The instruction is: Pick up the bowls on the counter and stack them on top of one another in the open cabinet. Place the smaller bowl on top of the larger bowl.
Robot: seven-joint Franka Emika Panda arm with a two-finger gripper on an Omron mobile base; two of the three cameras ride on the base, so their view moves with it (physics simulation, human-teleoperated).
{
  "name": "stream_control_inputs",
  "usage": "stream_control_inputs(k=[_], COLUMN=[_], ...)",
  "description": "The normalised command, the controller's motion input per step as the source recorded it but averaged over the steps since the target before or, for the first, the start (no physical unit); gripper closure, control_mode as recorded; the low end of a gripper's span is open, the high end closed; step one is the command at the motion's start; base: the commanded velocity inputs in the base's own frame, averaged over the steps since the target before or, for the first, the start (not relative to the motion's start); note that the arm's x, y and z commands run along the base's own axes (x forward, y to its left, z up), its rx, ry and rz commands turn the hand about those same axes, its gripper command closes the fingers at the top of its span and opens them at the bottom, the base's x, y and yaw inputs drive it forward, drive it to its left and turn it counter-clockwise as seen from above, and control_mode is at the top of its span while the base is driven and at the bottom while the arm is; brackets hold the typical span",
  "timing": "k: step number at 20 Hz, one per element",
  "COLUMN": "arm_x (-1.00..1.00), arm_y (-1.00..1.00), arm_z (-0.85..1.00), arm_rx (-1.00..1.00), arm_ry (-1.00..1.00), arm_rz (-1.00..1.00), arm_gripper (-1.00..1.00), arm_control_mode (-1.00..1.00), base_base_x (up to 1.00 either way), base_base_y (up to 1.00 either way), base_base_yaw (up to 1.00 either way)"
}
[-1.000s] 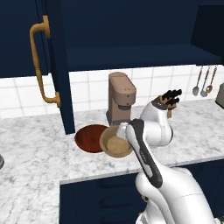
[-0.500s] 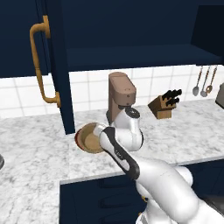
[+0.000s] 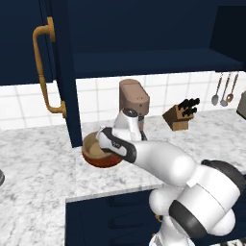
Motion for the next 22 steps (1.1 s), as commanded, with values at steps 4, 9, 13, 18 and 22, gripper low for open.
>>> stream_control_inputs(k=[4, 9, 13, 18, 22], arm_x=[0.41, 0.41, 0.31, 0.36, 0.11], arm_y=[-0.05, 0.00, 0.01, 0.16, 0.06], arm_z=[-0.11, -0.26, -0.45, -0.23, -0.01], arm_rx=[0.00, -0.03, -0.08, -0.05, 0.00], arm_ry=[0.11, 0.12, 0.10, 0.01, 0.00], arm_rz=[-0.02, 0.00, 0.00, 0.00, 0.00], arm_gripper=[1.00, 1.00, 1.00, -1.00, -1.00], arm_control_mode=[-1.00, -1.00, -1.00, -1.00, -1.00], base_base_x=[0.00, 0.00, 0.00, 0.00, 0.00], base_base_y=[0.00, 0.00, 0.00, 0.00, 0.00], base_base_yaw=[0.00, 0.00, 0.00, 0.00, 0.00])
